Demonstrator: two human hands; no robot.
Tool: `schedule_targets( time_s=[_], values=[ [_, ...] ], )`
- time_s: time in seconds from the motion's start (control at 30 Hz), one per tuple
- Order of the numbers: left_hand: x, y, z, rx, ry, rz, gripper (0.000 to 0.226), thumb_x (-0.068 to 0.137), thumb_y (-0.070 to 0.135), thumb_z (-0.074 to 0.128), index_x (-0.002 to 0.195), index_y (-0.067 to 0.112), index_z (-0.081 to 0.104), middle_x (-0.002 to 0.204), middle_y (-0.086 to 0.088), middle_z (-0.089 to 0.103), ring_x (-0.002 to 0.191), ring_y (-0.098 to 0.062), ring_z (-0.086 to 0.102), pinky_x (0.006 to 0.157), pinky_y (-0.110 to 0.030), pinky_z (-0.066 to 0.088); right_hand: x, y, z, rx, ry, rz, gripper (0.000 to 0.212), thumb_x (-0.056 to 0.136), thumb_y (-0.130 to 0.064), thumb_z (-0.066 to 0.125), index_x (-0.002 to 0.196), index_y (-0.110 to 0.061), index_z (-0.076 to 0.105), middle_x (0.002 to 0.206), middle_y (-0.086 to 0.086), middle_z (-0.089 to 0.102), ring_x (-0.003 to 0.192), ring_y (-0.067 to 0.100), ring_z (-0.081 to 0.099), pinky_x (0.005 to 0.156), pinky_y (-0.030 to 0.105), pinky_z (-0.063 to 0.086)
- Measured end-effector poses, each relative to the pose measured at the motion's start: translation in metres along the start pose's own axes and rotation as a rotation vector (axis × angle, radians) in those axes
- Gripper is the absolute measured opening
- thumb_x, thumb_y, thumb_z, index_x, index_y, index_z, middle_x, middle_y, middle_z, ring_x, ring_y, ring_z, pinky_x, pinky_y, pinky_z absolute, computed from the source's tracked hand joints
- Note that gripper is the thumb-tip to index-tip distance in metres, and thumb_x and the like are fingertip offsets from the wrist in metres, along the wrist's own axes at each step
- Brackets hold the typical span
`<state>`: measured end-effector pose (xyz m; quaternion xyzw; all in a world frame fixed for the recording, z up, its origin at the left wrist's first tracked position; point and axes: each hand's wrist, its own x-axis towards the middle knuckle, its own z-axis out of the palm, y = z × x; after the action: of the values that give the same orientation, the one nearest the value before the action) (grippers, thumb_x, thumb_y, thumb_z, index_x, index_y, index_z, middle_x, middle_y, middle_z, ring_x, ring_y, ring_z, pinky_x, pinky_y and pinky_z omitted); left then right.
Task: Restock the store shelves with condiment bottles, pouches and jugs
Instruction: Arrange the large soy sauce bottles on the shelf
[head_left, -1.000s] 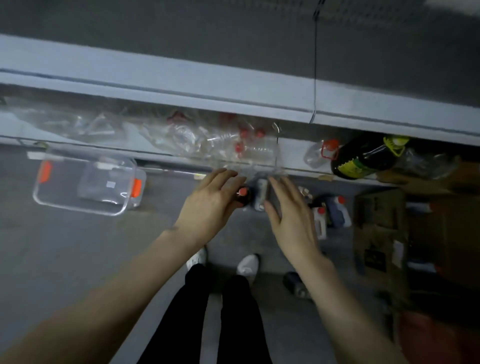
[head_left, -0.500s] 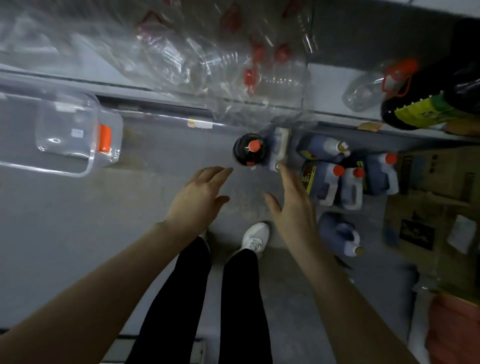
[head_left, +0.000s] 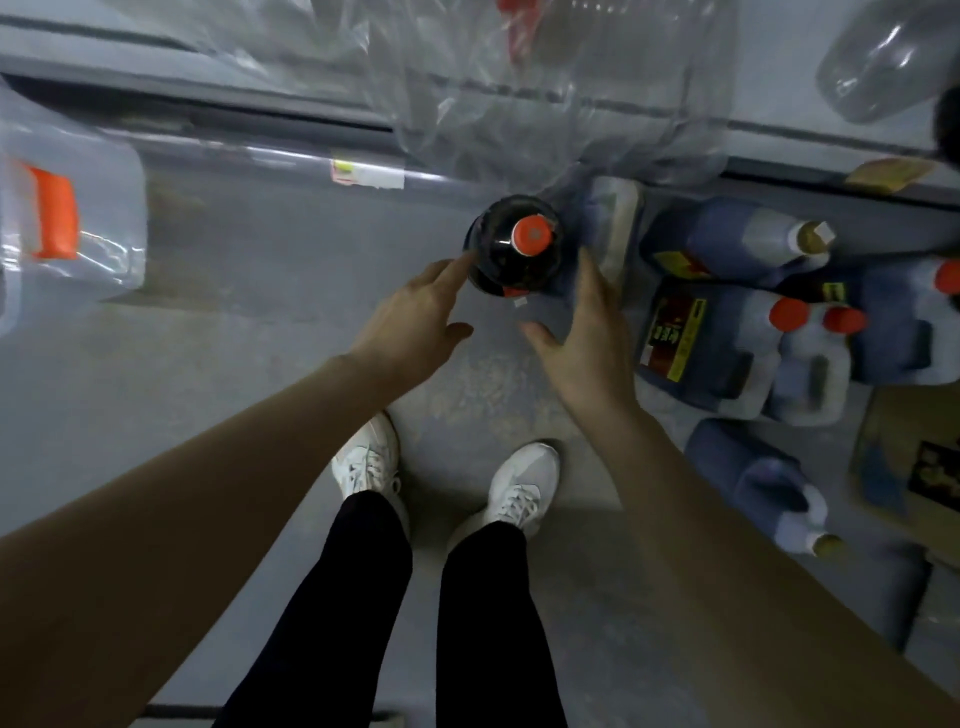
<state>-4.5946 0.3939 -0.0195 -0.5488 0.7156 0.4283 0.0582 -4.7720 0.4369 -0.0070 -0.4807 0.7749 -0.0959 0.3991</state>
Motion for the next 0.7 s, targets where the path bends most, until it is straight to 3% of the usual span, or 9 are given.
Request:
schedule_targets(
  time_s=[0.13, 0.3, 0.47, 0.6, 0.7],
  values=[
    [0.034, -0.014, 0.016, -0.061, 0.076, 0.016, 0.087, 0.088, 0.011, 0.072, 0.157, 0.017, 0.019, 0.152, -0.015, 0.040, 0.127, -0.036, 0.050, 0.104, -0.044, 0.044, 0.033, 0.000, 0.020, 0.112, 0.091, -0.054, 0.086, 0.086, -0.034, 0.078, 0.155, -0.014, 0.031, 0.156, 0.007, 0.041, 0.144, 0.020, 0.035, 0.109, 0.022, 0.031],
    [0.055, -0.033, 0.033, -0.093, 0.107, 0.015, 0.085, 0.089, 0.011, 0.071, 0.157, 0.017, 0.020, 0.154, -0.013, 0.038, 0.135, -0.032, 0.045, 0.109, -0.043, 0.040, 0.065, -0.011, 0.044, 0.252, 0.177, 0.007, 0.087, 0.077, -0.053, 0.081, 0.147, -0.016, 0.044, 0.146, 0.003, 0.052, 0.135, 0.017, 0.046, 0.108, 0.027, 0.039],
    [0.053, -0.046, 0.044, -0.120, 0.101, 0.026, 0.087, 0.089, 0.012, 0.071, 0.158, 0.020, 0.018, 0.155, -0.008, 0.039, 0.133, -0.030, 0.047, 0.106, -0.039, 0.041, 0.074, -0.017, 0.056, 0.295, 0.321, 0.046, 0.061, 0.082, -0.046, 0.079, 0.132, -0.018, 0.057, 0.125, 0.000, 0.064, 0.117, 0.016, 0.058, 0.096, 0.037, 0.053],
    [0.050, -0.055, 0.049, -0.146, 0.095, 0.035, 0.088, 0.088, 0.011, 0.073, 0.157, 0.019, 0.019, 0.154, -0.010, 0.040, 0.131, -0.032, 0.049, 0.106, -0.043, 0.043, 0.068, -0.004, 0.054, 0.259, 0.210, -0.030, 0.056, 0.085, -0.039, 0.078, 0.133, -0.020, 0.057, 0.133, -0.001, 0.060, 0.123, 0.014, 0.055, 0.098, 0.039, 0.054],
    [0.047, -0.064, 0.052, -0.170, 0.102, 0.020, 0.092, 0.084, 0.011, 0.076, 0.157, 0.015, 0.021, 0.153, -0.012, 0.040, 0.133, -0.034, 0.048, 0.107, -0.043, 0.043, 0.062, 0.005, 0.053, 0.179, 0.067, -0.146, 0.060, 0.081, -0.036, 0.082, 0.134, -0.021, 0.058, 0.135, -0.002, 0.058, 0.122, 0.006, 0.050, 0.099, 0.026, 0.049]
  ],
)
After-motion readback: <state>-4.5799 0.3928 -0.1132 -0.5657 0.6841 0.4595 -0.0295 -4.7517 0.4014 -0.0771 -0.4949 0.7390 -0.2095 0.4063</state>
